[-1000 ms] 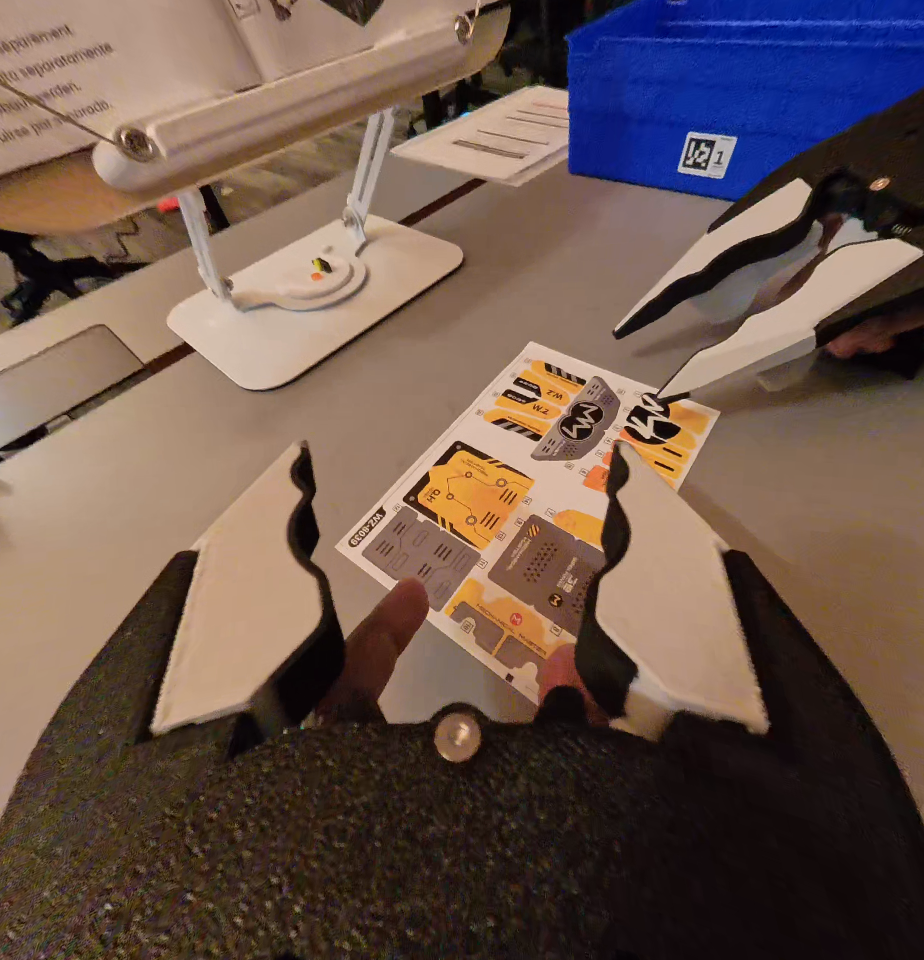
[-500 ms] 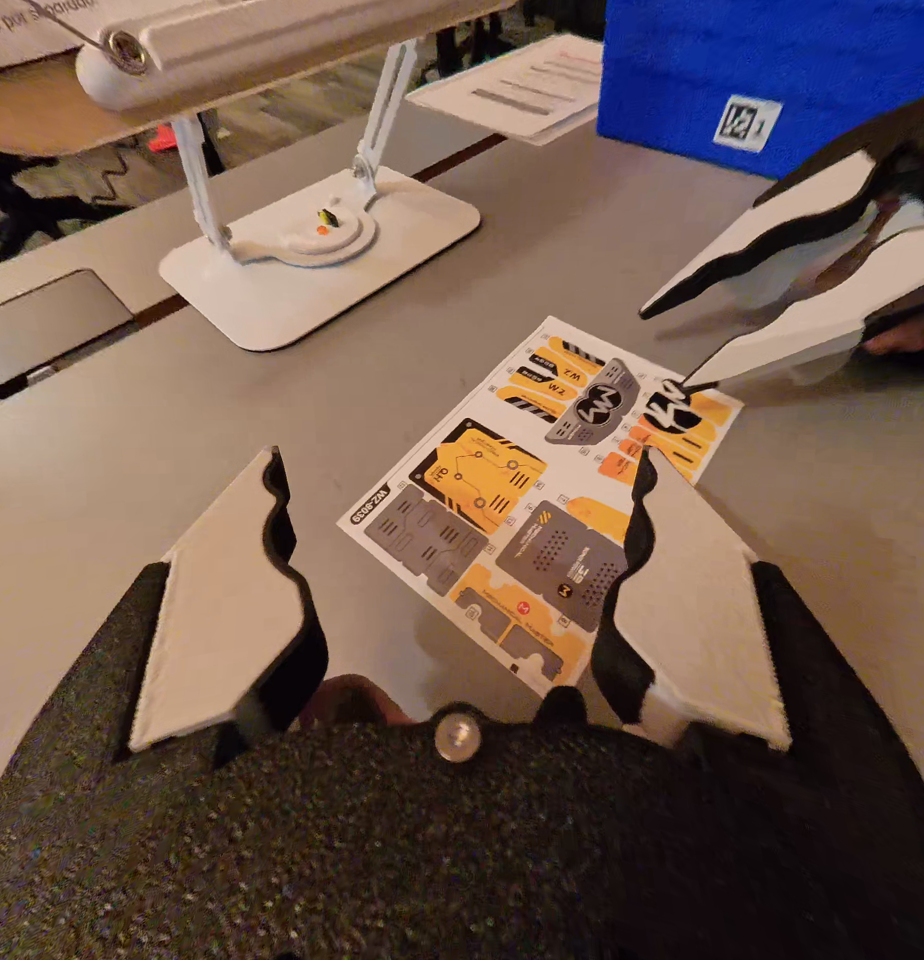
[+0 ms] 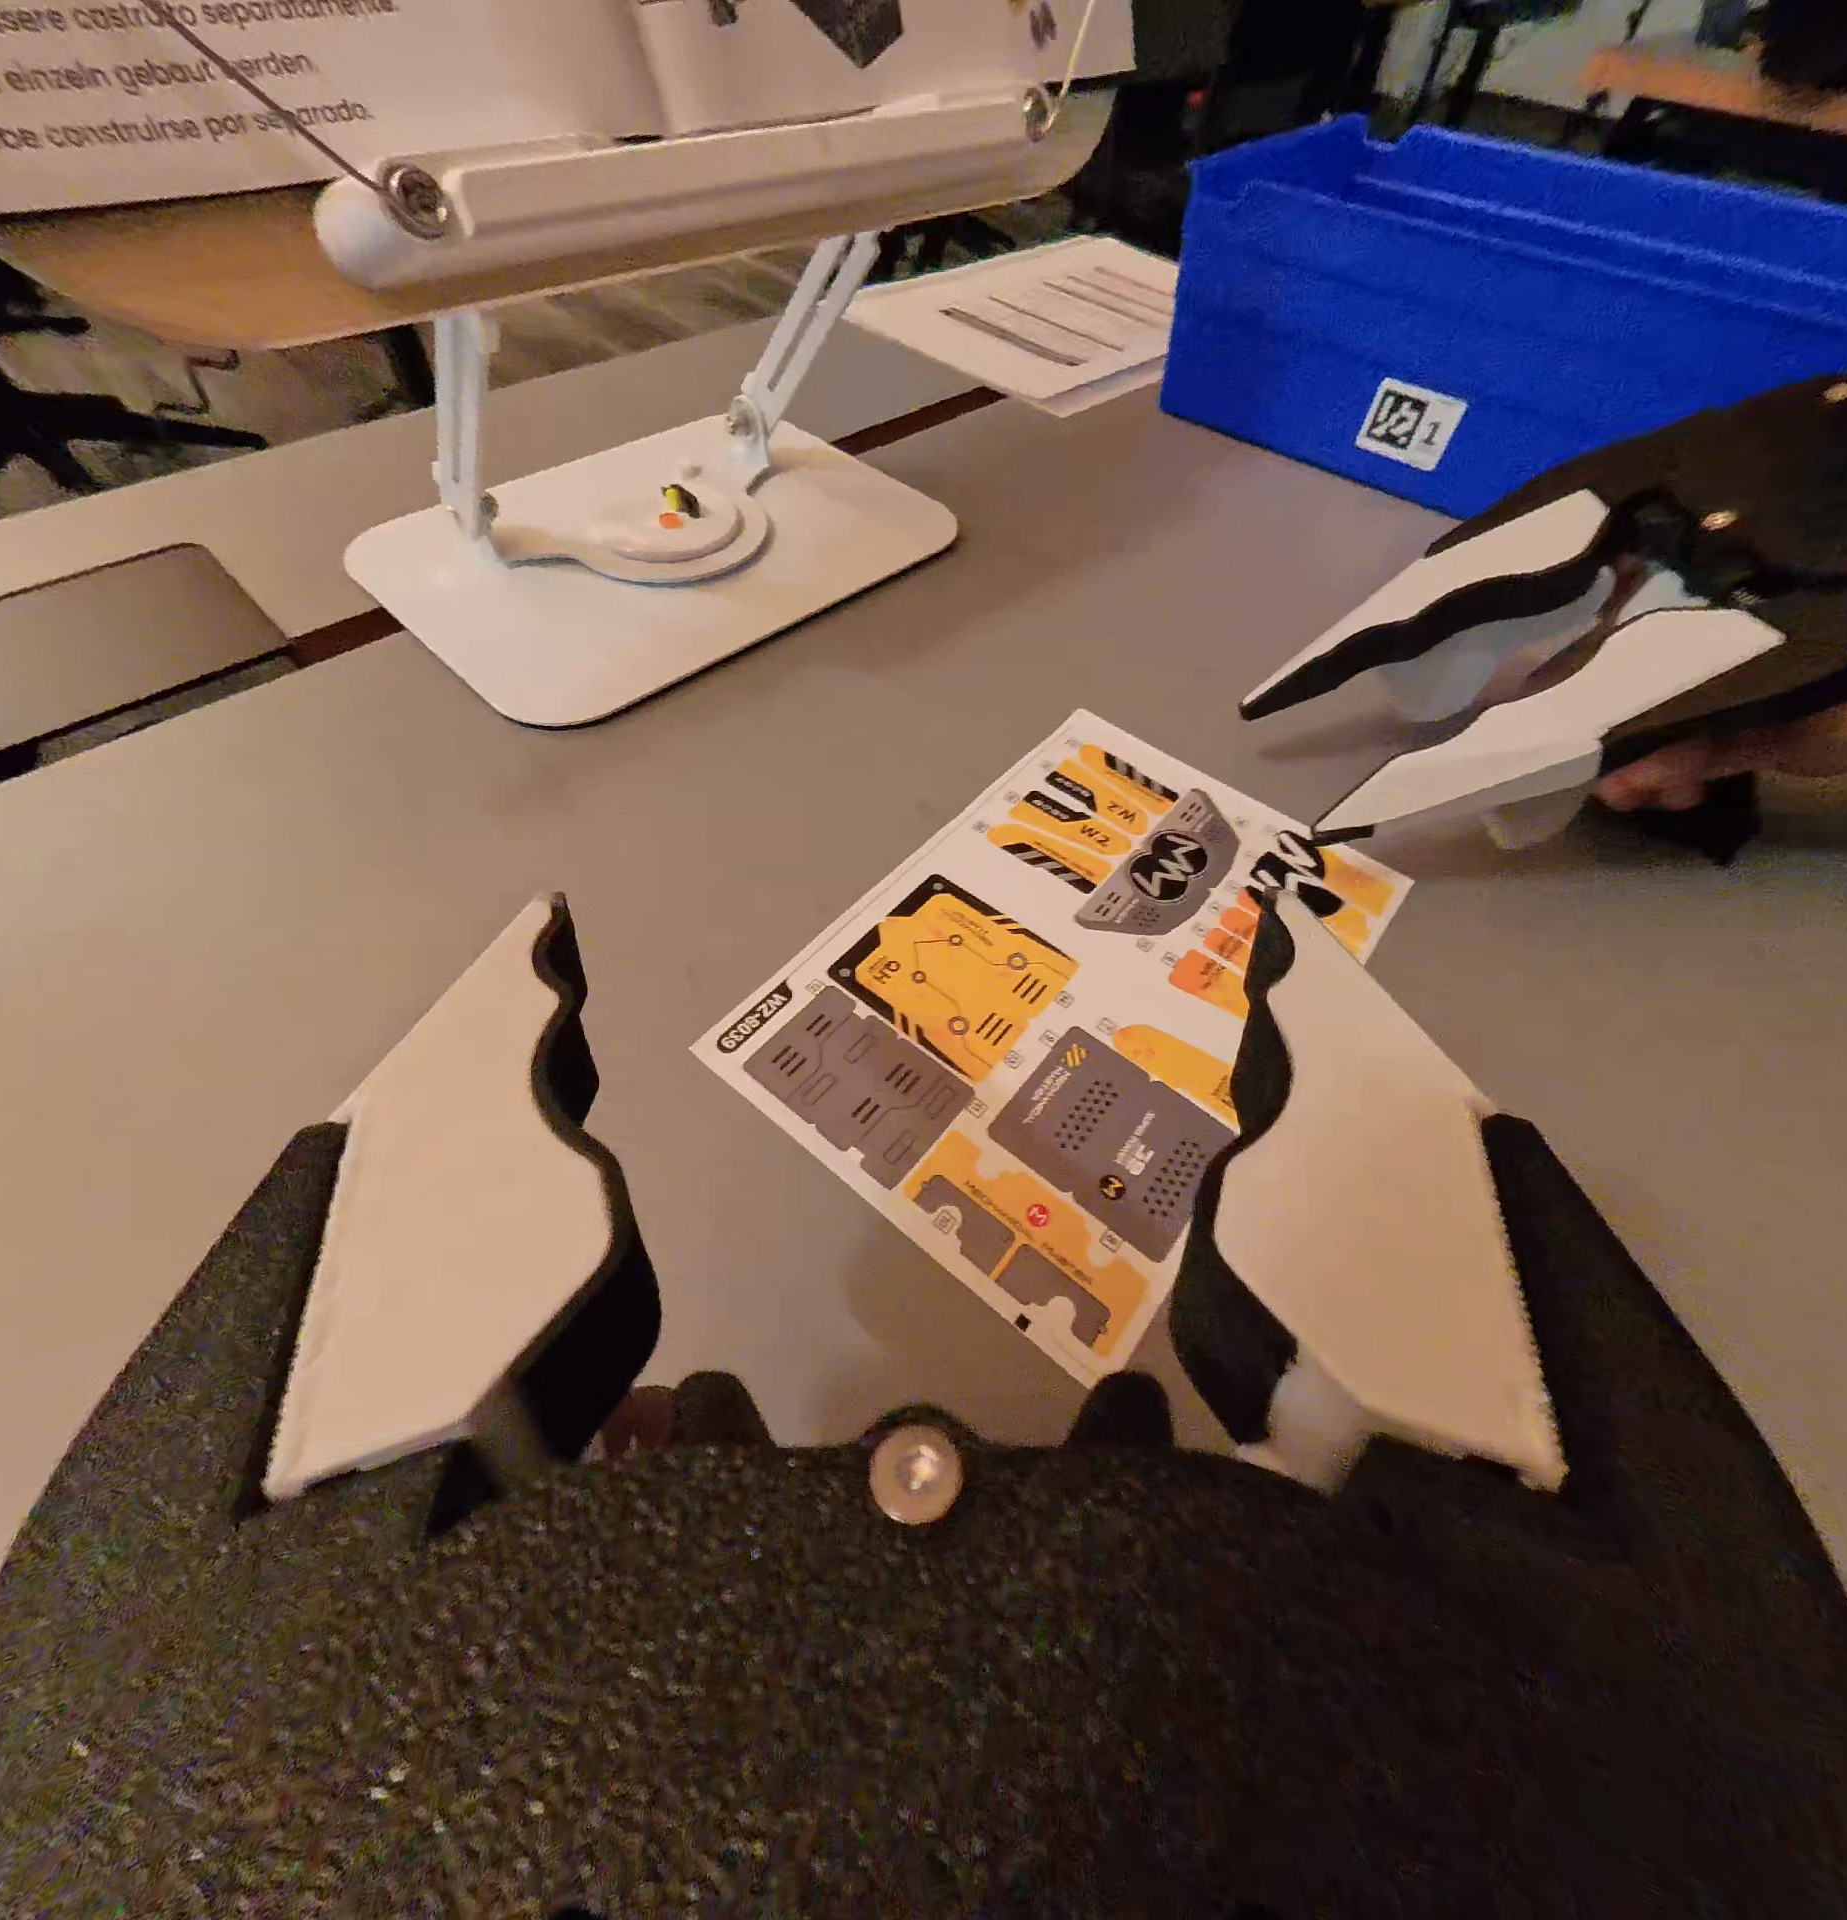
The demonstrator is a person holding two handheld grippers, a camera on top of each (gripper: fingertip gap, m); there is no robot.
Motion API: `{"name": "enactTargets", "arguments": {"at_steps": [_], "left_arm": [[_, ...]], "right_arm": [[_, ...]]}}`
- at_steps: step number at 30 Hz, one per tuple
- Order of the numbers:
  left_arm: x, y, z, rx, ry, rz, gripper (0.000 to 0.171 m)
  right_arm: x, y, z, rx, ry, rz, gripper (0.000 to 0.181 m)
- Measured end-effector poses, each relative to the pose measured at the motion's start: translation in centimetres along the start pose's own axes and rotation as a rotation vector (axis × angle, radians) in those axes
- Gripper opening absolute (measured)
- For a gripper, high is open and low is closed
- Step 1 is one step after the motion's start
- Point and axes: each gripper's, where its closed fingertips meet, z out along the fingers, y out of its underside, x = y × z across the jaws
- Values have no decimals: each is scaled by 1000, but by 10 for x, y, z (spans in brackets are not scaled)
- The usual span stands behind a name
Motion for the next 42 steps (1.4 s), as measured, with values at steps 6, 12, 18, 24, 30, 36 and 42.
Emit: {"name": "enactTargets", "arguments": {"at_steps": [6,12,18,24,30,36,42], "left_arm": [[0,3,2,-7,-25,71,101],[-11,2,0,11,-57,33,94],[-22,7,3,-2,-140,66,94],[-24,8,3,-6,-157,47,94],[-24,9,5,-15,-159,48,93],[-21,8,6,-12,-166,57,92],[-17,6,7,-1,-160,57,91]], "right_arm": [[-3,2,1,-14,8,-33,53],[-9,4,2,-31,-8,-70,53],[-26,10,6,-68,-50,-131,40],[-31,13,9,-97,-81,-83,29],[-34,21,15,-154,-56,-140,17],[-5,18,18,-156,50,-68,12],[42,19,15,-160,154,-67,6]]}}
